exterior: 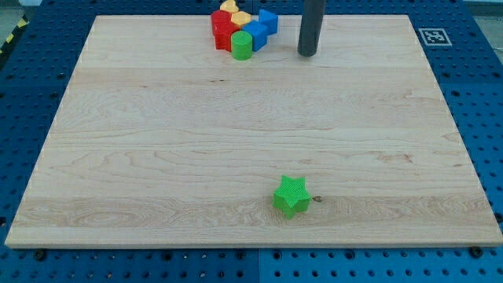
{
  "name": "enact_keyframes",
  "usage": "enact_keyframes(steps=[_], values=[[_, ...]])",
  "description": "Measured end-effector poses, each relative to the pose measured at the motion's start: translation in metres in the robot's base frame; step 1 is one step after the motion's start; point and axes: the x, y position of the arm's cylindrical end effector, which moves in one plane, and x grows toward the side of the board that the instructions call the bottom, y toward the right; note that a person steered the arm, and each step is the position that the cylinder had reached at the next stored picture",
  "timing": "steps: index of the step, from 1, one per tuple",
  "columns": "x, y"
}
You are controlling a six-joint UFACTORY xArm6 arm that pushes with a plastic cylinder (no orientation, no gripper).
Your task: Slide the arm parallel to the left of the yellow heart
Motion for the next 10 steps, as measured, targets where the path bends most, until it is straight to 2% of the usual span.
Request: enact_keyframes(steps=[1,2,4,5,6,7,9,10], values=[[0.006,-0.022],[0.018,-0.069],[0.027,-0.198],[-0.004,-0.259],[-0.075,-0.277],[-0.109,-0.266],[-0.109,-0.247],[-0.108,-0.145]])
